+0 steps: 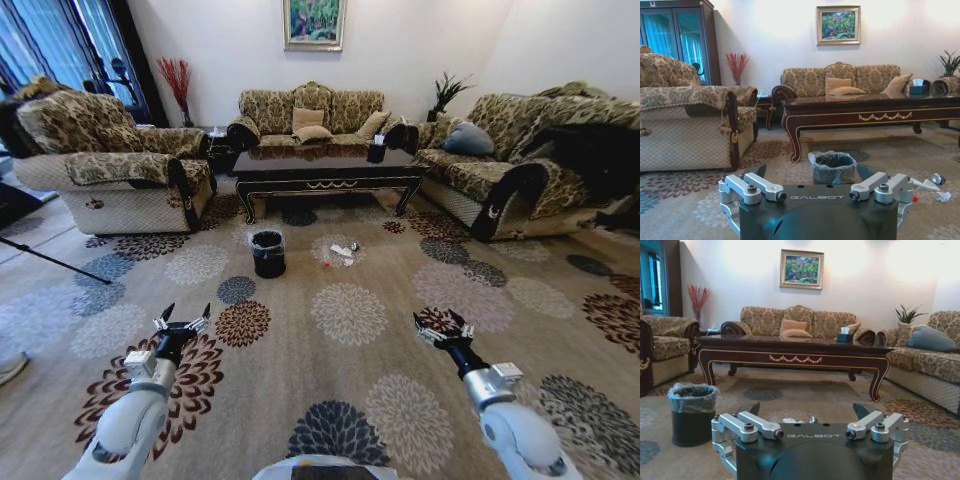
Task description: Move to the front of the table and pick up the trash from the floor, then place it into the trash bin.
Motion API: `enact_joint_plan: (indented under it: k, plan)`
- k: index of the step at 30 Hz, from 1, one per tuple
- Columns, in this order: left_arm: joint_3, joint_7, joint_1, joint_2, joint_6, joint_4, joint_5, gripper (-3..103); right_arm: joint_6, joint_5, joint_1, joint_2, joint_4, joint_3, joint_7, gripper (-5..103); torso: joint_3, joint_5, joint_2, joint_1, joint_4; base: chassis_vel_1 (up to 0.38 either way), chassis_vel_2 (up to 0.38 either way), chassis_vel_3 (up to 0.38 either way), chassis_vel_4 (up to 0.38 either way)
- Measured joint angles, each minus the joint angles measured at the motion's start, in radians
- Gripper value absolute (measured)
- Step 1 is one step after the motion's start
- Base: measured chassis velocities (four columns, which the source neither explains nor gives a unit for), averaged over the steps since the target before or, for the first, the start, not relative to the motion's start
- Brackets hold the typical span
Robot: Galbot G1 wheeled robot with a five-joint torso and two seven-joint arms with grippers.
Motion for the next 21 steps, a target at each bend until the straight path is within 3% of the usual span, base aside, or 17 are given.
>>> enact_joint_plan:
  k: [21]
  plan:
    - [0.001,-0.001,0.017,-0.002,0.003,-0.006,0.01,100,0.014,-0.037,-0.01,0.041,-0.008,-0.022,0.001,100,-0.053,0.0,-0.079,-0.025,-0.0002,0.0,0.0,0.0,0.0]
